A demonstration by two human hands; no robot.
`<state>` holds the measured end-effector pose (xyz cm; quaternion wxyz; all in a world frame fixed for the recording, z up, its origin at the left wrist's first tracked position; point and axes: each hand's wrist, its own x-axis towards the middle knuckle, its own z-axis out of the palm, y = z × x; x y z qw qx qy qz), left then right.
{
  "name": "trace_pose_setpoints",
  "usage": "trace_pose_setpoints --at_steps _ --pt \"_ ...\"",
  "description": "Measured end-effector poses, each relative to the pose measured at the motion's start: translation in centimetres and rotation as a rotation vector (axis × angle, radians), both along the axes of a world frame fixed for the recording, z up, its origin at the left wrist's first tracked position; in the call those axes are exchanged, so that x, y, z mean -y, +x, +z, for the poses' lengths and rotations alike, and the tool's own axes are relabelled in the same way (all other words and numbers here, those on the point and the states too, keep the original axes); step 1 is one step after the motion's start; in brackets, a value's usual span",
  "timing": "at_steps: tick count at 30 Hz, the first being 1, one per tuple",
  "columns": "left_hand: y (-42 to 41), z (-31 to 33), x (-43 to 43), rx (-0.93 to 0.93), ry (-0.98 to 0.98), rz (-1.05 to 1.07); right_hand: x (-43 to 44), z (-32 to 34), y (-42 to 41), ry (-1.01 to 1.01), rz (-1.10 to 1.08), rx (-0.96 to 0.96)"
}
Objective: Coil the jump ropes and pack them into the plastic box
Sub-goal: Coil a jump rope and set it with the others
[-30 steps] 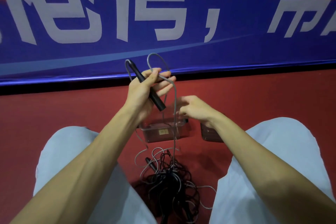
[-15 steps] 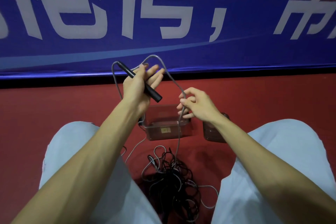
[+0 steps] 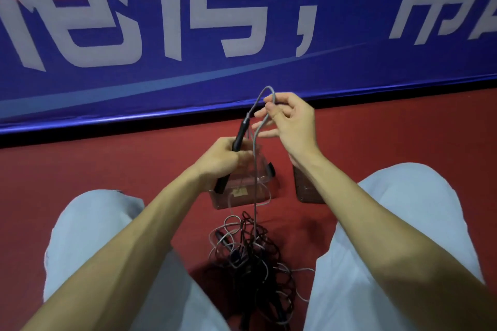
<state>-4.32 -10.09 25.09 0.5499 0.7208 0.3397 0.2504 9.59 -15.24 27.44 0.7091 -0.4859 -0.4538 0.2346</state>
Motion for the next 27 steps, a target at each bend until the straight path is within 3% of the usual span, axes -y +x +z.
trace_pose_setpoints --at_steps 6,10,15,18,22,27 --pt "0.4 -0.7 0.7 -0.021 -0.049 -0.154 0.3 0.8 0.9 0.085 -0.029 -0.226" --pt "0.4 -0.9 0.9 -0.027 0.016 -0.099 0.4 0.4 1.0 0.032 -0.034 -0.242" --pt "0.6 -0.3 0.8 0.220 -0.130 0.085 0.1 0.1 1.5 -0.100 -0.021 -0.255" --pt "0.6 0.3 0.6 0.354 -0.160 0.158 -0.1 -0.9 1.5 -0.298 0.003 -0.136" --pt "0.4 1.5 0.4 0.598 -0.254 0.221 -0.5 -2.8 1.4 -0.540 0.094 0.162" --pt "-0.2 3.1 0.5 0.869 -0.426 0.146 -0.5 -3.9 0.7 -0.717 0.329 0.436"
